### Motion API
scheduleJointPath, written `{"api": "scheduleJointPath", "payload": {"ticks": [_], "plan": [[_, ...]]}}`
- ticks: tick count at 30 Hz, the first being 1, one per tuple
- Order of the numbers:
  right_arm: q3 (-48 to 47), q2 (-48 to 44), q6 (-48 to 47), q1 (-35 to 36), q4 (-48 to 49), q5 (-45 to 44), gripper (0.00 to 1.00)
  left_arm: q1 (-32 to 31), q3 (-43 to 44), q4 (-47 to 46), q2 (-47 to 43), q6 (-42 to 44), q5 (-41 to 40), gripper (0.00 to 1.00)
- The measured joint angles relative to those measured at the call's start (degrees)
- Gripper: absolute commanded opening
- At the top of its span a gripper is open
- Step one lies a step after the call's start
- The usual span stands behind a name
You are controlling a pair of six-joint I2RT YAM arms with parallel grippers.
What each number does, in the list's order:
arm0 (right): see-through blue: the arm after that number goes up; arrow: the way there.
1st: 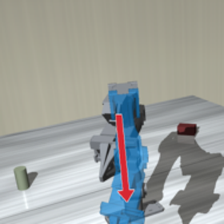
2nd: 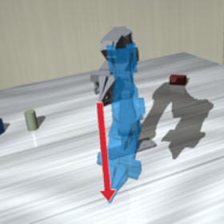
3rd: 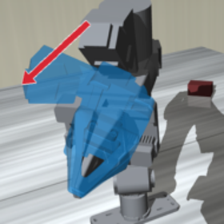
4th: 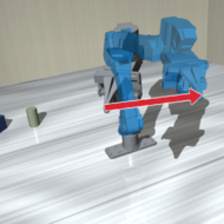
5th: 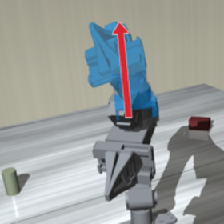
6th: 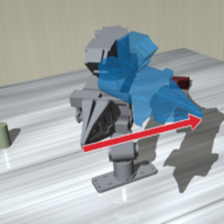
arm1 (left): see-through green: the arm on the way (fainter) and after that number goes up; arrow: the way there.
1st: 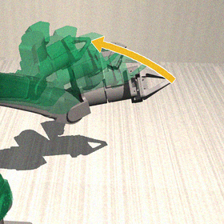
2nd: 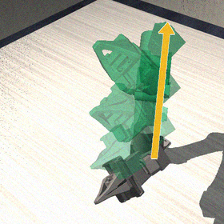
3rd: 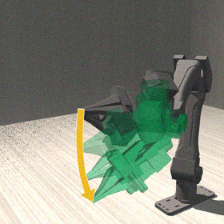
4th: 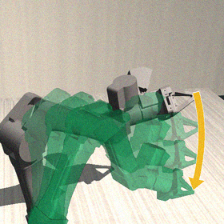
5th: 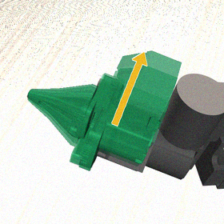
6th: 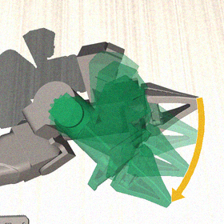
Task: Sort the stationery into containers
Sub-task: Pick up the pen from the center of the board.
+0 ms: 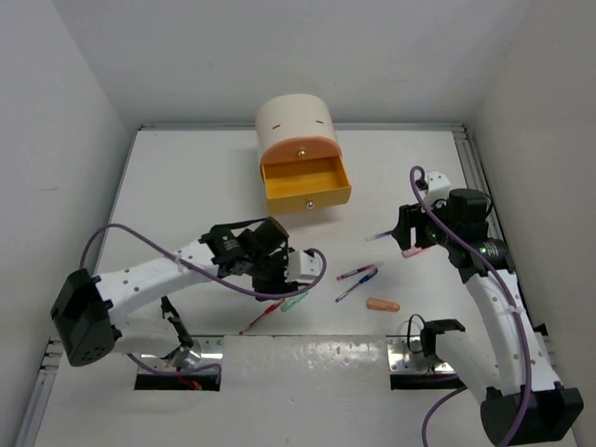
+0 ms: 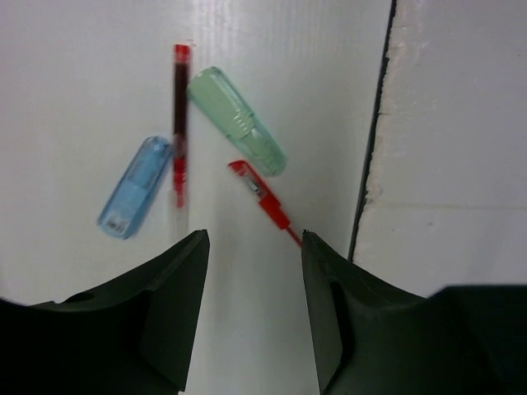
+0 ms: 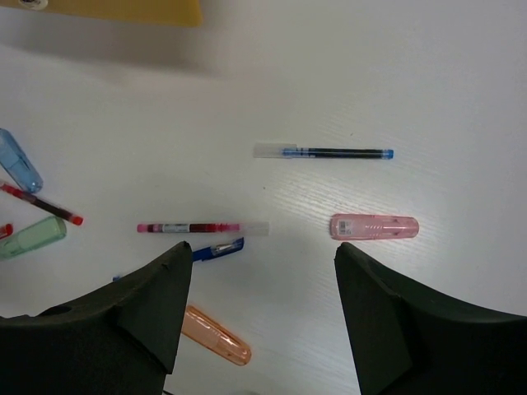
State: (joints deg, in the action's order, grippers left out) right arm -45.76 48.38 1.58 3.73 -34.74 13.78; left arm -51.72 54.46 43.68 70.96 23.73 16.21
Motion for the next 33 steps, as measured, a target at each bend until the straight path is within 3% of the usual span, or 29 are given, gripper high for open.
{"api": "scheduleJointPath", "payload": {"ticks": [5,9,22,33], "plan": [[0.00,1.27,0.55,-1.16,0.39,0.33,0.70,-4.98,-0.61,-1.77,9.16,-5.29,-1.64,0.55],[0.00,2.36,1.01,-2.23,1.33,1.16,0.70,-5.38,-1.18,-2.16,12.28,-9.05,-4.81,0.63],[0.00,4.98,1.70,-7.06,3.63,4.72,0.70,-5.38,-1.81,-4.81,20.46,-15.02,-12.48,0.53],[0.00,6.27,2.12,-9.60,5.16,7.26,0.69,-5.95,-1.44,-4.50,24.52,-15.39,-13.70,0.53]]}}
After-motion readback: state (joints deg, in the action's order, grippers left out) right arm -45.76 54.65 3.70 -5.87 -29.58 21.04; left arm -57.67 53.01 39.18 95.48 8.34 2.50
